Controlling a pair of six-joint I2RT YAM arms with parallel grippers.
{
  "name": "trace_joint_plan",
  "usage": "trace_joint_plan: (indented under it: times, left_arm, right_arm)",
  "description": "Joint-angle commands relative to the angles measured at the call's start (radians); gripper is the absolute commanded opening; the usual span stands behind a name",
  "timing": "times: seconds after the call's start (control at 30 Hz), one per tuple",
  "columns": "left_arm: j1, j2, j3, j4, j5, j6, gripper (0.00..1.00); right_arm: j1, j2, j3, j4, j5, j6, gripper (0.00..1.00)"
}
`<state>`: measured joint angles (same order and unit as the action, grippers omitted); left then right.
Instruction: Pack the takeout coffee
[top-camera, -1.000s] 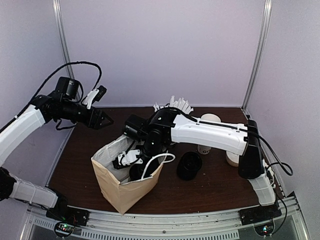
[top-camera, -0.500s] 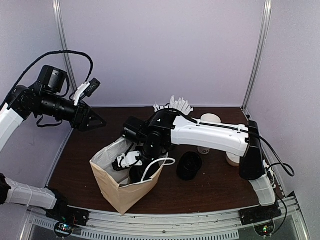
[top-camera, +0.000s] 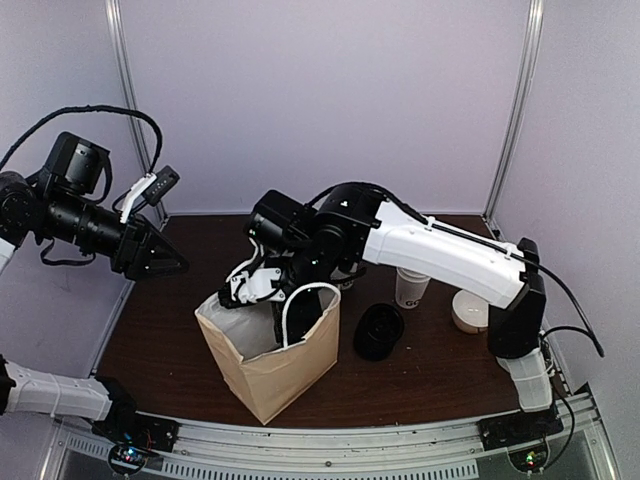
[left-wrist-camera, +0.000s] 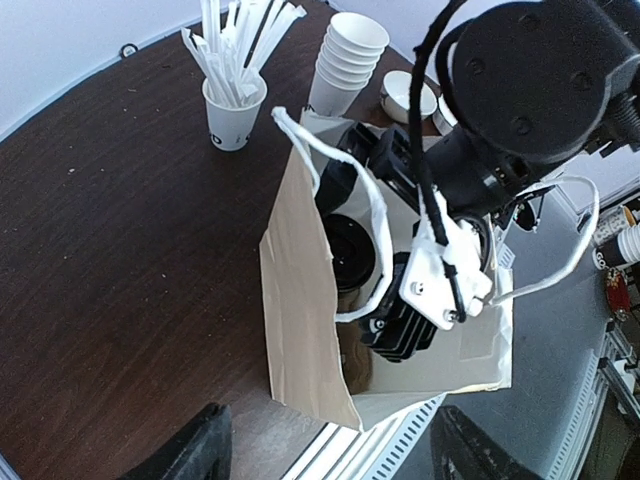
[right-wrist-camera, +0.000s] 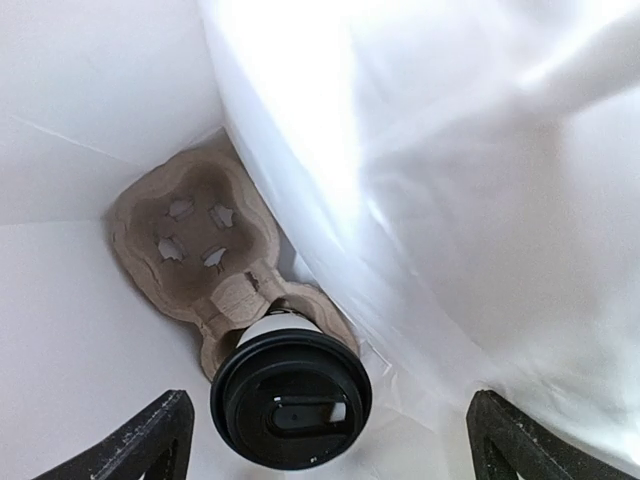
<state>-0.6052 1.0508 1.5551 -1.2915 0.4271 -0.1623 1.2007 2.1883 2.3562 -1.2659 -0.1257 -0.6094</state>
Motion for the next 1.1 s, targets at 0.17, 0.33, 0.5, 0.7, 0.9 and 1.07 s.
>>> trace_joint_plan:
  times: [0.17,0.33,0.5,0.7,0.9,1.07]
  left_arm:
    - [-0.103,0.125,-0.001,0.036,-0.083,0.008,0.72]
    - [-0.181,0.194,-0.008,0.061,-0.145,0.008,0.72]
    - [-0.2,0.209,-0.043,0.047,-0.201,0.009,0.65]
    - [-0.202,0.222,-0.042,0.054,-0.178,-0.003,0.55]
    - [-0.203,0.193,-0.049,0.092,-0.115,-0.026,0.61]
    - [-0.203,0.161,-0.039,0.09,-0.209,-0.036,0.62]
  right_arm:
    - [0.01,-0.065,0.024,-0.028,0.02,0.011,1.0]
    - [0.01,-0.11,0.053,-0.045,0.008,-0.011,0.99]
    - [0.01,-0.203,0.041,-0.038,-0.008,-0.047,0.99]
    - [0.01,-0.238,0.023,0.0,-0.019,-0.062,0.99]
    - [0.001,-0.245,-0.002,-0.001,0.005,-0.099,0.99]
    - [-0.031,-0.283,0.043,-0.03,-0.033,-0.108,0.99]
